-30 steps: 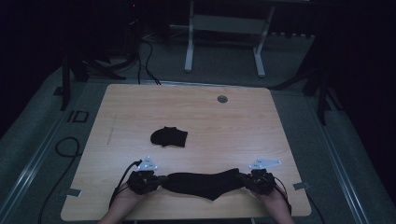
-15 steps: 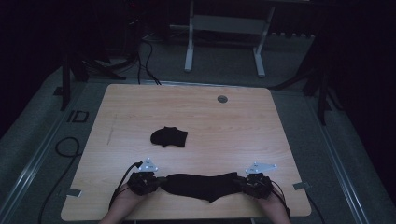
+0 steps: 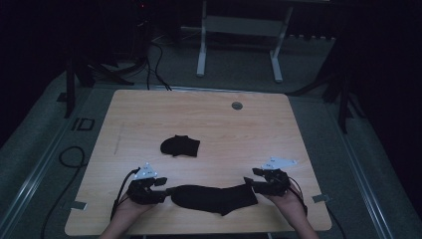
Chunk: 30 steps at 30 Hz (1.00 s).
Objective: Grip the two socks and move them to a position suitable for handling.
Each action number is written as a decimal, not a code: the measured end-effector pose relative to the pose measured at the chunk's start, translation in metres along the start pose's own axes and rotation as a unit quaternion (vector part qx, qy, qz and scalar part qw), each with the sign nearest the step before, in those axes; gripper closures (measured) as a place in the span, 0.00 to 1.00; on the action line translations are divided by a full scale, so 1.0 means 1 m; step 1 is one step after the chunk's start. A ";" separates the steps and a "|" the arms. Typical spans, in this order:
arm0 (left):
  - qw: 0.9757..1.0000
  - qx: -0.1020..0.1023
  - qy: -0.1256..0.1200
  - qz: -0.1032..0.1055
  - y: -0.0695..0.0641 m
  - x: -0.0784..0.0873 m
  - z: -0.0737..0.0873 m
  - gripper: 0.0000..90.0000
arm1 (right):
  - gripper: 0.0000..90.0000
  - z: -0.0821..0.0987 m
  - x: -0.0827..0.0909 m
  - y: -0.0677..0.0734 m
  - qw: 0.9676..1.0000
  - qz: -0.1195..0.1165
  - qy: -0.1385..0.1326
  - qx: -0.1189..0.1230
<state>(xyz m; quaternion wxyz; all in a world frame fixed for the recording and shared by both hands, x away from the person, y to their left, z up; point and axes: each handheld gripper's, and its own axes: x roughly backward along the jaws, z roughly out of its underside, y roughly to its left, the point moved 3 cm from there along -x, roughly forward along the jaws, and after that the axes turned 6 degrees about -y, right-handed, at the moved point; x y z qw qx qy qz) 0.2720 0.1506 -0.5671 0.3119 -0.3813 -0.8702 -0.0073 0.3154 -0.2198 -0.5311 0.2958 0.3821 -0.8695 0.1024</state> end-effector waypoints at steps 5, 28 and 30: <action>1.000 -0.003 -0.011 0.008 0.001 0.000 0.001 0.46 | 0.51 -0.030 -0.022 0.006 1.000 -0.016 -0.011 0.019; 1.000 -0.011 -0.018 0.006 0.006 0.006 0.011 0.43 | 0.44 -0.125 -0.160 0.054 0.993 -0.083 0.039 0.080; 1.000 -0.009 -0.020 0.006 0.006 0.007 0.011 0.43 | 0.43 -0.131 -0.169 0.055 0.993 -0.085 0.038 0.075</action>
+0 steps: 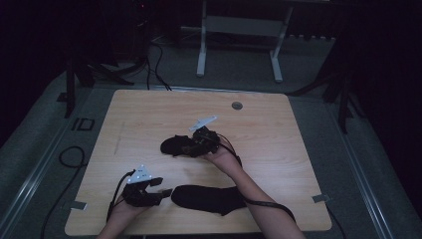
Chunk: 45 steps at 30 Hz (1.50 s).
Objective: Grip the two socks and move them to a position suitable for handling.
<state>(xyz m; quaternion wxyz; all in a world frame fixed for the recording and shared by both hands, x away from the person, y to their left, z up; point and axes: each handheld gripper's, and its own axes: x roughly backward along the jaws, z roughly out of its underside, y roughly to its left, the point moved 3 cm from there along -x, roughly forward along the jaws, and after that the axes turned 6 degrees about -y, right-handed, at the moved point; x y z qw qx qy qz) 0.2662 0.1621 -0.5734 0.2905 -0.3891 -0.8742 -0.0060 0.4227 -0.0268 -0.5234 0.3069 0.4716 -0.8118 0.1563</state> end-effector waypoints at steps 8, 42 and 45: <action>1.000 -0.007 0.001 -0.007 0.000 0.001 0.002 0.44 | 0.40 -0.017 -0.040 -0.005 1.000 0.007 0.021 -0.020; 1.000 -0.004 0.004 -0.013 0.001 -0.001 0.002 0.44 | 0.89 -0.006 -0.080 -0.004 0.997 0.030 0.067 -0.005; 1.000 -0.004 0.003 -0.012 0.001 -0.001 0.003 0.44 | 0.89 -0.008 -0.072 -0.003 0.997 0.030 0.071 0.009</action>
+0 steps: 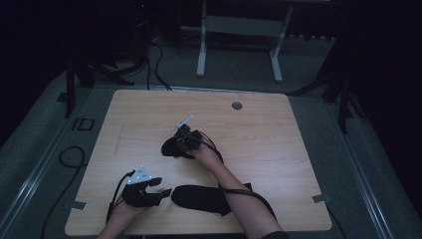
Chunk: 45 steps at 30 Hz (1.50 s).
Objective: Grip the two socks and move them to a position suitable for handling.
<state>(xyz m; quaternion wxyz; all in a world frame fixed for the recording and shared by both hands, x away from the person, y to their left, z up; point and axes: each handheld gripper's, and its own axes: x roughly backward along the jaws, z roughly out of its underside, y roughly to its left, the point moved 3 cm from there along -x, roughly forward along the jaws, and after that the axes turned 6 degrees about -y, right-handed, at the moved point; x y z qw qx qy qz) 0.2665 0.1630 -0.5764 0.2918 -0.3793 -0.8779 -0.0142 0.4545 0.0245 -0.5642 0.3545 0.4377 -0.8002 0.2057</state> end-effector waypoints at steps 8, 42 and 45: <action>1.000 0.010 -0.013 -0.008 0.003 0.002 -0.005 0.44 | 0.89 0.001 0.051 -0.010 0.999 -0.011 -0.044 0.003; 1.000 -0.015 -0.001 0.001 0.004 -0.052 -0.048 0.43 | 0.62 0.099 0.085 -0.020 1.000 -0.012 -0.019 -0.007; 1.000 -0.011 -0.002 0.001 0.007 -0.061 -0.057 0.43 | 0.53 0.095 0.102 -0.023 0.999 0.000 -0.036 -0.009</action>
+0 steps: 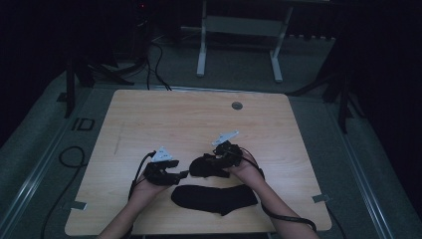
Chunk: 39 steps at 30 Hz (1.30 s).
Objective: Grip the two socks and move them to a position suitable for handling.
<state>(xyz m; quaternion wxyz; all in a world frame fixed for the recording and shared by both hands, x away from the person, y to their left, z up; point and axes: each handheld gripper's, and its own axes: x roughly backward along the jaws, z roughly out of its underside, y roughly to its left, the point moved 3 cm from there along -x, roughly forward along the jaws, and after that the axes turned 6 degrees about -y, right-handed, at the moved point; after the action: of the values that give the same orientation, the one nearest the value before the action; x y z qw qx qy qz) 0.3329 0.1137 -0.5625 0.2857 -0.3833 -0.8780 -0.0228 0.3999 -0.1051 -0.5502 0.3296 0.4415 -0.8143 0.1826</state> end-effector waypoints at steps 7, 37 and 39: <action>1.000 0.004 0.021 0.008 0.003 -0.019 -0.004 0.43 | 0.50 0.011 0.015 -0.006 1.000 0.006 0.007 -0.003; 0.998 -0.017 0.056 0.012 -0.003 -0.041 -0.009 0.97 | 0.96 0.025 0.016 -0.005 1.000 0.008 0.027 -0.004; 0.999 -0.016 0.038 0.014 -0.004 -0.030 -0.018 0.97 | 0.96 0.021 0.026 -0.009 1.000 0.015 0.014 -0.007</action>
<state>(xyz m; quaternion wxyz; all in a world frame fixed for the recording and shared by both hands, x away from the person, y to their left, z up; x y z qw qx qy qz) 0.3557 0.0866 -0.5621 0.3135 -0.3988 -0.8605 -0.0475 0.3895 -0.1376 -0.5474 0.3414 0.4248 -0.8171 0.1879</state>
